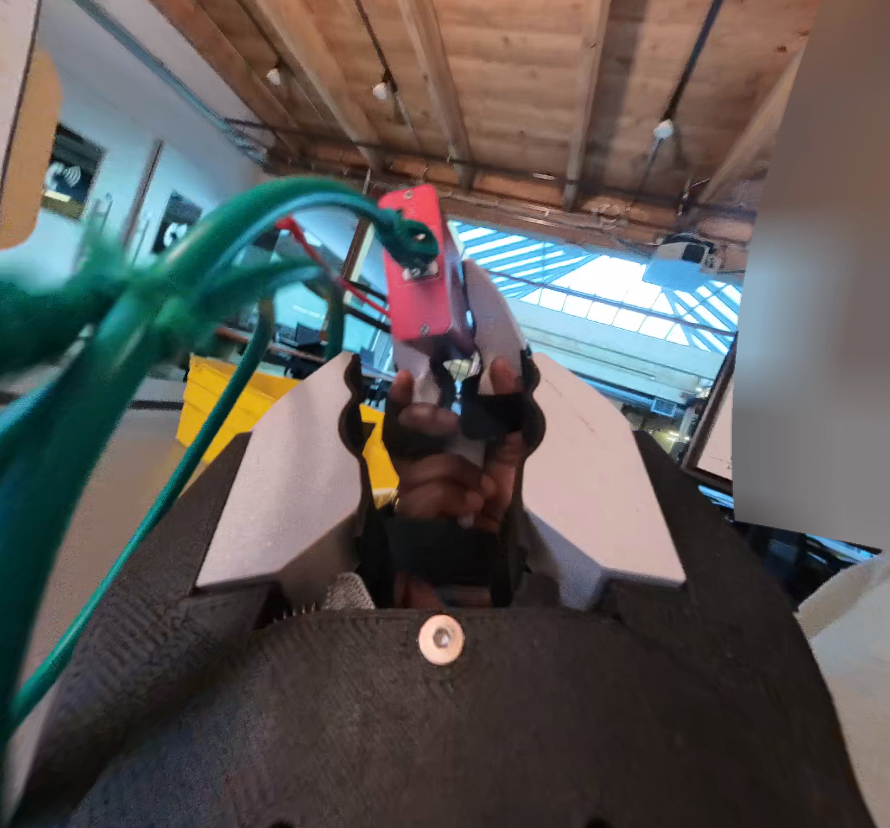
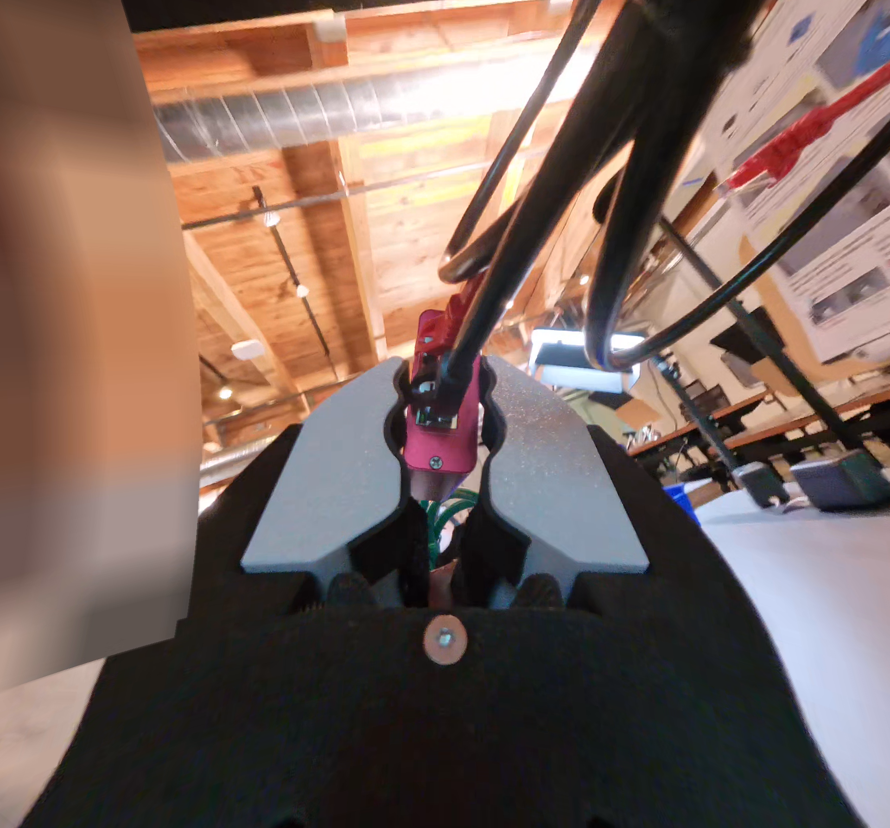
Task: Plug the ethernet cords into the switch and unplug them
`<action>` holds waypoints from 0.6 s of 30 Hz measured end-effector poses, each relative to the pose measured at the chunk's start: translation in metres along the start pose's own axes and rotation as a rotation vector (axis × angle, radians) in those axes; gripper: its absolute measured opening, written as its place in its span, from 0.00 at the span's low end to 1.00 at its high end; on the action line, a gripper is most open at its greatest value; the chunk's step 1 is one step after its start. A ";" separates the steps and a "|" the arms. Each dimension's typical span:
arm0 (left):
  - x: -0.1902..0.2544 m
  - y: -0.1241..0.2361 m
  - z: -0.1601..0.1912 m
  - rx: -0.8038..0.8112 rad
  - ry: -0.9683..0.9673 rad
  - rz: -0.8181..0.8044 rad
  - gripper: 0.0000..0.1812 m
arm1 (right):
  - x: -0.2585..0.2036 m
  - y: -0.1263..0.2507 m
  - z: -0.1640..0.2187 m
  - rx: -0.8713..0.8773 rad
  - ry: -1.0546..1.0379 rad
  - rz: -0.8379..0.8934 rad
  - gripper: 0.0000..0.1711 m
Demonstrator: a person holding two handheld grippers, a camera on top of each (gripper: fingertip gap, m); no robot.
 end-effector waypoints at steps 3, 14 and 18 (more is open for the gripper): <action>0.002 -0.009 -0.013 0.058 0.035 0.042 0.38 | -0.005 -0.005 0.033 -0.155 0.003 -0.020 0.16; -0.035 0.019 -0.038 0.184 0.332 0.066 0.17 | 0.002 0.004 0.057 -0.535 0.056 -0.028 0.11; -0.034 0.016 -0.027 0.070 0.289 0.078 0.18 | 0.001 0.006 0.054 -0.515 0.044 -0.049 0.09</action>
Point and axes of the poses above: each gripper's, where its closed fingertips meet, y back along the fingers, z out of its underside, x = y × z across the jaws, the point moved 3 cm from there along y, back along the fingers, and after that the axes turned 9 degrees about x, right-handed, at the moved point
